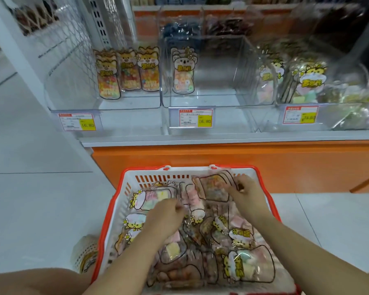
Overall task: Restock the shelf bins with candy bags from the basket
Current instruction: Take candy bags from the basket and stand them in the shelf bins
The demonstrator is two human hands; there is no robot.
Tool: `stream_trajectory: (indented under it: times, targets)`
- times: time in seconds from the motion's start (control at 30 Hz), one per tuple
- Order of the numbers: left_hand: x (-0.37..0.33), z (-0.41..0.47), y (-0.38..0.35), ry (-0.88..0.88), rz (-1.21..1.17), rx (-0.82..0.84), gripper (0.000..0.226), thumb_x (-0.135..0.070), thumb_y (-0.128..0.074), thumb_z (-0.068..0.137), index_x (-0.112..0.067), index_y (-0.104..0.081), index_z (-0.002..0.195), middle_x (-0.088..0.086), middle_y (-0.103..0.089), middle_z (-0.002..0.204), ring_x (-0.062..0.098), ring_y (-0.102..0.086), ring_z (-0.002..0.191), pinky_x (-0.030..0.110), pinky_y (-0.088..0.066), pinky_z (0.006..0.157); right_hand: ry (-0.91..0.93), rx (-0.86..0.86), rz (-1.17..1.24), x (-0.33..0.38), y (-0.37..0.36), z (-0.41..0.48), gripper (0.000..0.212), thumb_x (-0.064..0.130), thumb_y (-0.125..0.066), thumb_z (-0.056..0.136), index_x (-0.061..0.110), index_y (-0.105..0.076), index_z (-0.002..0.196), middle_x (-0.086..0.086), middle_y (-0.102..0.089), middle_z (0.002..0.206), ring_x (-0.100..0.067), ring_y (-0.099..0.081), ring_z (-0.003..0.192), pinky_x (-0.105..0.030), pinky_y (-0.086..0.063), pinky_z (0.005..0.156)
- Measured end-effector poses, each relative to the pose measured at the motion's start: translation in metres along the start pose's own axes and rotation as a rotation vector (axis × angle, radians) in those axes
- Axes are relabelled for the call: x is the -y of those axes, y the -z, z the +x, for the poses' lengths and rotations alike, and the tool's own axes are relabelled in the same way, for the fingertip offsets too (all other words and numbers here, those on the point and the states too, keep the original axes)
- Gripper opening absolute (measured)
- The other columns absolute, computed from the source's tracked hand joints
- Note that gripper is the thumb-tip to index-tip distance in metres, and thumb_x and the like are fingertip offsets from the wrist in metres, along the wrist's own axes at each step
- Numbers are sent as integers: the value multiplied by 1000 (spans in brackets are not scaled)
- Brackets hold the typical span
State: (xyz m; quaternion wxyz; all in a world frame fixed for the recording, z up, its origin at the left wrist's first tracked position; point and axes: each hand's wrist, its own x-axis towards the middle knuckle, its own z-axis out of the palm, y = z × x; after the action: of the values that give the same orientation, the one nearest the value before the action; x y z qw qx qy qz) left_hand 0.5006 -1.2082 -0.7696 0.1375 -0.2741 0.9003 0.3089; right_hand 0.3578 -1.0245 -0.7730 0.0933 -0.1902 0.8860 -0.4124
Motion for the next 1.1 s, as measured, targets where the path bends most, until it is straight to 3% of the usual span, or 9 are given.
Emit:
stream_trajectory:
  times: [0.17, 0.27, 0.4, 0.47, 0.6, 0.73, 0.83, 1.0, 1.1]
  targets:
    - [-53, -29, 31, 181, -1337, 348, 60, -67, -40, 94, -17, -66, 115, 8, -73, 104, 28, -70, 95, 41, -58, 74, 507, -79, -167, 41, 13, -30, 10, 16, -71, 89, 17, -64, 82, 6, -60, 95, -8, -52, 89, -17, -39, 71]
    - [-61, -41, 45, 104, -1499, 360, 57, -57, -52, 95, -9, -68, 121, 12, -71, 103, 28, -69, 91, 40, -58, 71, 716, -46, -132, 56, 15, -46, 5, 15, -63, 88, 13, -66, 91, 5, -59, 107, -14, -53, 102, -14, -39, 90]
    - [-65, -57, 50, 42, -1567, 329, 55, -37, -59, 90, -5, -58, 136, 16, -69, 111, 29, -68, 96, 48, -54, 90, 828, 57, -166, 74, 42, -50, 14, 22, -56, 86, 19, -63, 98, 3, -57, 120, -15, -50, 116, -9, -29, 103]
    - [-68, -63, 50, -21, -1583, 299, 48, -25, -57, 95, -8, -53, 140, 17, -71, 112, 32, -70, 93, 44, -58, 80, 863, 181, -209, 83, 58, -51, 18, 29, -66, 86, 24, -67, 104, 5, -55, 130, -11, -48, 124, -11, -30, 106]
    - [-70, -76, 55, -131, -1512, 119, 30, -12, -60, 97, -22, -60, 125, 11, -73, 117, 29, -73, 97, 48, -60, 81, 590, 221, -68, 107, 83, -60, 52, 59, -71, 77, 44, -57, 125, 26, -44, 138, 10, -40, 129, -11, -34, 104]
    - [-65, -90, 54, -313, -1150, -27, 44, -16, -72, 90, -29, -56, 128, -2, -72, 121, 16, -69, 112, 44, -54, 97, 48, 308, 362, 113, 80, -60, 90, 56, -87, 60, 31, -47, 136, 10, -62, 126, -7, -65, 110, -39, -54, 96]
    - [-63, -93, 48, -361, -973, -119, 54, -11, -73, 89, -31, -50, 134, -12, -72, 115, 1, -68, 106, 19, -53, 89, -115, 395, 620, 114, 67, -65, 71, 19, -91, 68, 13, -52, 127, -4, -74, 111, -19, -72, 102, -44, -58, 92]
    - [-58, -90, 50, -271, -1166, -24, 48, -55, -68, 83, -38, -60, 127, -1, -68, 127, 22, -66, 116, 54, -50, 102, -162, 362, 805, 117, 68, -60, 18, 0, -72, 85, 4, -64, 101, -5, -70, 74, -9, -65, 59, -21, -53, 54]
    - [-56, -84, 49, -223, -1227, -24, 58, -65, -63, 82, -41, -56, 133, -3, -62, 137, 23, -60, 126, 55, -46, 106, -256, 390, 886, 114, 72, -51, 7, 2, -70, 87, 1, -65, 91, -9, -58, 65, -12, -51, 49, -21, -47, 46]
